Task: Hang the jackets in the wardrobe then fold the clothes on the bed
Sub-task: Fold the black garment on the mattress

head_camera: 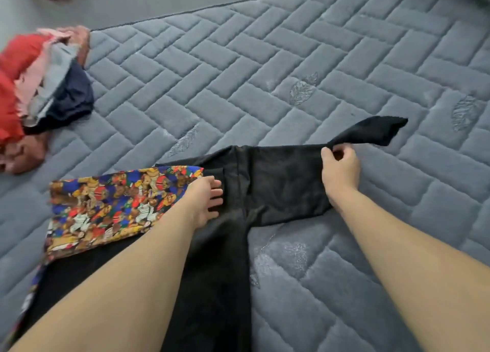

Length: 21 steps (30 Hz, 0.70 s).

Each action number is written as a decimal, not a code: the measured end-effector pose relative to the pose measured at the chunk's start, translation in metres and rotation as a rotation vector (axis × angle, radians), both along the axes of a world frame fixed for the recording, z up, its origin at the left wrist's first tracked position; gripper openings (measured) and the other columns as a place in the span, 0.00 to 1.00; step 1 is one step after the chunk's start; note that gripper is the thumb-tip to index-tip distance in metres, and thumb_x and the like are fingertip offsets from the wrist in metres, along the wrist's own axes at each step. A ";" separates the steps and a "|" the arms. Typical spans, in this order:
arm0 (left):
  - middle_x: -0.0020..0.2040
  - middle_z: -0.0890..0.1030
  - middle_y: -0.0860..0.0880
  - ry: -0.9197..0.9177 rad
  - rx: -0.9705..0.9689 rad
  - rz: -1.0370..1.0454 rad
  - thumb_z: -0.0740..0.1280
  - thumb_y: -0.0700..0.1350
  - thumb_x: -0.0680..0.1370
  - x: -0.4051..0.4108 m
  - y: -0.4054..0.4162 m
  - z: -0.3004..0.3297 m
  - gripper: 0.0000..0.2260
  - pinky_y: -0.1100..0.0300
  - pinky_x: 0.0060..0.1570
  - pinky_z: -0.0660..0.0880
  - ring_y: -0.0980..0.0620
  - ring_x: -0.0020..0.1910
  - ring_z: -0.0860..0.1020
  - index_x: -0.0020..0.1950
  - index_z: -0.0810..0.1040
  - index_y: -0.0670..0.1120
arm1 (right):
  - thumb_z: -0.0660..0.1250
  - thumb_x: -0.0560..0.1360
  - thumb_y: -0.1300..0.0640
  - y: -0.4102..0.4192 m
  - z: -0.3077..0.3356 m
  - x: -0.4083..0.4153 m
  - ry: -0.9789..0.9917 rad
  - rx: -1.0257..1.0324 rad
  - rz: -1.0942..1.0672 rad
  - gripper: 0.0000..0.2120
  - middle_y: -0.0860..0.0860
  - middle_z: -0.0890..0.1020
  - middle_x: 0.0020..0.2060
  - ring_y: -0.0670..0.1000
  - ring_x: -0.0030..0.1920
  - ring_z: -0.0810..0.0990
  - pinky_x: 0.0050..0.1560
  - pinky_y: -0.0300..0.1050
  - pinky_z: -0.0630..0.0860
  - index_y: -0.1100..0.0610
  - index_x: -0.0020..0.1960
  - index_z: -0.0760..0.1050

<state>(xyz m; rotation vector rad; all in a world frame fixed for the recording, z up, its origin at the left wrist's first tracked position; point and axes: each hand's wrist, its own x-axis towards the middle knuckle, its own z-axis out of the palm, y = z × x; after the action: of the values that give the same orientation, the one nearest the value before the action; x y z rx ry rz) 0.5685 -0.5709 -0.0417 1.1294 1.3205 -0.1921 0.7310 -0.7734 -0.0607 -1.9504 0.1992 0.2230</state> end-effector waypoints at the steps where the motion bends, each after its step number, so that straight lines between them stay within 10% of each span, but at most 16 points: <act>1: 0.63 0.77 0.44 -0.011 -0.007 0.028 0.55 0.52 0.83 -0.014 0.017 0.006 0.15 0.42 0.64 0.67 0.44 0.59 0.74 0.59 0.76 0.45 | 0.64 0.77 0.51 0.023 0.007 -0.017 -0.073 -0.048 0.129 0.04 0.48 0.78 0.44 0.48 0.41 0.75 0.43 0.41 0.70 0.51 0.49 0.72; 9: 0.54 0.78 0.47 -0.118 -0.081 0.245 0.62 0.69 0.73 -0.090 0.118 0.019 0.27 0.44 0.48 0.76 0.42 0.56 0.77 0.61 0.73 0.50 | 0.61 0.78 0.57 0.163 -0.009 -0.189 -0.412 -0.316 1.147 0.14 0.50 0.72 0.70 0.49 0.71 0.67 0.74 0.49 0.55 0.53 0.63 0.78; 13: 0.69 0.71 0.46 0.105 0.005 0.149 0.68 0.57 0.77 -0.101 0.132 -0.020 0.29 0.42 0.58 0.71 0.39 0.67 0.71 0.73 0.64 0.48 | 0.55 0.80 0.50 0.171 -0.035 -0.183 -0.369 -0.682 0.817 0.23 0.53 0.60 0.77 0.53 0.77 0.53 0.75 0.57 0.44 0.51 0.75 0.64; 18: 0.66 0.75 0.41 0.088 0.192 0.198 0.58 0.38 0.81 -0.099 0.143 -0.065 0.19 0.55 0.39 0.79 0.45 0.50 0.79 0.73 0.67 0.40 | 0.48 0.81 0.43 0.170 -0.057 -0.150 -0.202 -1.043 0.704 0.31 0.54 0.44 0.79 0.59 0.78 0.41 0.74 0.62 0.38 0.51 0.79 0.44; 21: 0.73 0.67 0.44 0.208 0.305 0.291 0.54 0.37 0.82 -0.126 0.176 -0.070 0.23 0.54 0.56 0.73 0.43 0.66 0.71 0.78 0.60 0.46 | 0.46 0.81 0.41 0.195 -0.059 -0.163 -0.121 -1.069 0.694 0.31 0.54 0.41 0.79 0.60 0.77 0.39 0.74 0.63 0.36 0.50 0.79 0.40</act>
<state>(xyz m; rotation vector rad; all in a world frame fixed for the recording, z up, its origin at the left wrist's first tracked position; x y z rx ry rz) 0.4427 -0.3950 -0.1113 1.1762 1.7252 0.1134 0.5677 -0.5787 -0.1200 -3.0341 -0.5746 0.5183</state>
